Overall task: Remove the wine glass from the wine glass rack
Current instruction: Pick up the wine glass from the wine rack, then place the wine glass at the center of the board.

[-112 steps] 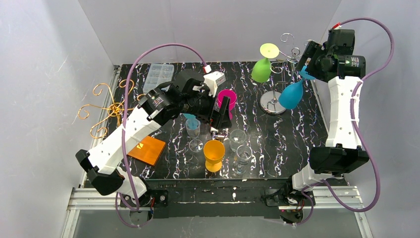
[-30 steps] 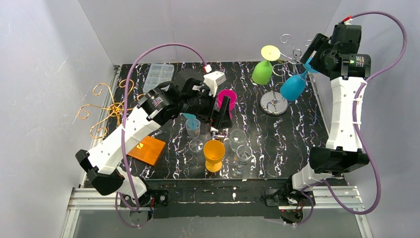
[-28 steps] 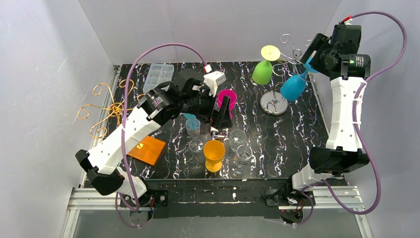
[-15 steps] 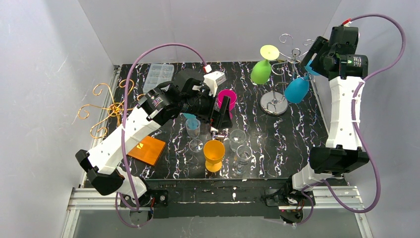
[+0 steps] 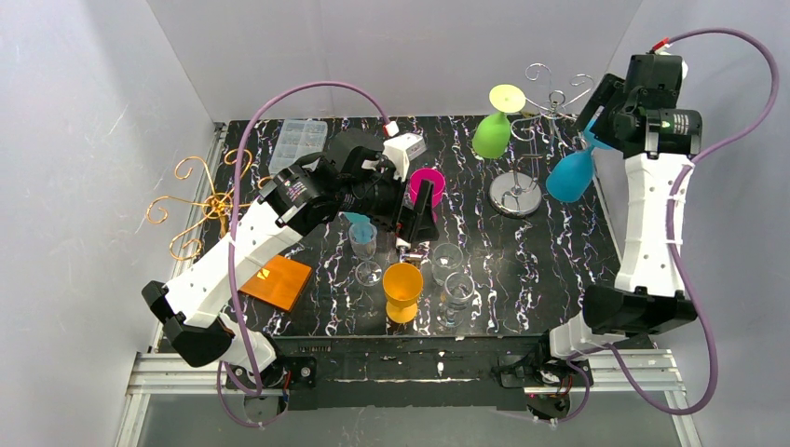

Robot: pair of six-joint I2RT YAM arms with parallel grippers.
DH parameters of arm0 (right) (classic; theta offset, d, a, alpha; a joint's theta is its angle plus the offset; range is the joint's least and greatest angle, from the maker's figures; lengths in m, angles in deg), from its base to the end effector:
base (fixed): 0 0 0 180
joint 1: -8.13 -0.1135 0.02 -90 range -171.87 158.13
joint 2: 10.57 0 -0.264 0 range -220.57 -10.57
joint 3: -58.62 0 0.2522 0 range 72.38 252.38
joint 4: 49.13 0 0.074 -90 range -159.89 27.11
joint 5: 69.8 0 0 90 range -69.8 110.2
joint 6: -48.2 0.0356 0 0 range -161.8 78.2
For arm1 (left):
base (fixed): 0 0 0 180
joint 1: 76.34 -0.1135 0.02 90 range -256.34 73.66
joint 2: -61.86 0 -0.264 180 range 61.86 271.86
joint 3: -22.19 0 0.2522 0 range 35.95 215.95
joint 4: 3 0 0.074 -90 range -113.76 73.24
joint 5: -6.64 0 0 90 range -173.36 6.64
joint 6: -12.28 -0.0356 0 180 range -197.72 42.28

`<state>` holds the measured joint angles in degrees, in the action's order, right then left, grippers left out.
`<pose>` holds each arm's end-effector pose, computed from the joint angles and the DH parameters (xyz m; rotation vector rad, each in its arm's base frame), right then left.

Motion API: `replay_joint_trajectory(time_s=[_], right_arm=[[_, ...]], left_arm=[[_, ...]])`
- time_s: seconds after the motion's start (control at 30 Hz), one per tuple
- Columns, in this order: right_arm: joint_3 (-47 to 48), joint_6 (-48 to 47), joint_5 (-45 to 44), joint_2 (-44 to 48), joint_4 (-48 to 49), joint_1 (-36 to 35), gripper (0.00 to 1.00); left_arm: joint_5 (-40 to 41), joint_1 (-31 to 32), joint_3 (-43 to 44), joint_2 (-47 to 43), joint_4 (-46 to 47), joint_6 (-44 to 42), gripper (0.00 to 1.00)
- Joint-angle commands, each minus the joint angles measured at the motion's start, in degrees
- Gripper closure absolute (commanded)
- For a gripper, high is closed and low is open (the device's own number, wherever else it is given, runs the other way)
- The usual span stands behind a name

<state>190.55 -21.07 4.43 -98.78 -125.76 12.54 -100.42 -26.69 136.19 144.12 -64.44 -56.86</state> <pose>0.2833 -0.0316 0.4929 0.6166 2.0321 -0.1268 0.1816 -0.2299 0.4542 0.7442 2.1164 -1.0230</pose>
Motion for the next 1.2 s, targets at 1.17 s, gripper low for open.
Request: replay_joint_trajectory(time_s=[1.17], right_arm=[[-3.3, 19.6, 44.5, 12.8, 8.7, 0.2, 0.52]], left_arm=[[10.2, -1.1, -9.7, -2.4, 35.9, 29.0, 0.08]])
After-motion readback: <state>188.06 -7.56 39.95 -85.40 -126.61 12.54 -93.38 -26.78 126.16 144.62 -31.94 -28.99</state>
